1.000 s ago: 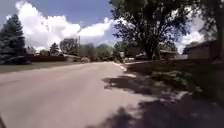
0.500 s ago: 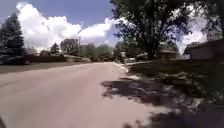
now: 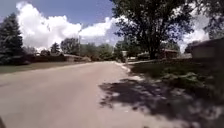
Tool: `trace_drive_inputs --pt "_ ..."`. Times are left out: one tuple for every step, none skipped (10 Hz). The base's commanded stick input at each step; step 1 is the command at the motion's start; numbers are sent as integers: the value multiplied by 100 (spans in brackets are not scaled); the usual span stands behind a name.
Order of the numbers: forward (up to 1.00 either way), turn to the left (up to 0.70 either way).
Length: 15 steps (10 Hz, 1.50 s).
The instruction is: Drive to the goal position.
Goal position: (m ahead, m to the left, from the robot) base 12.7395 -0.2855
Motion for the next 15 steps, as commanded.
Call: trace_drive_inputs --pt "70 0" --pt "70 0" --pt "70 0" --pt "70 0" --pt "70 0" --pt "70 0" --pt "70 0" --pt "70 0" --pt "70 0" --pt "70 0" --pt "70 0" --pt "70 0" --pt "70 0" --pt "70 0" --pt "70 0"
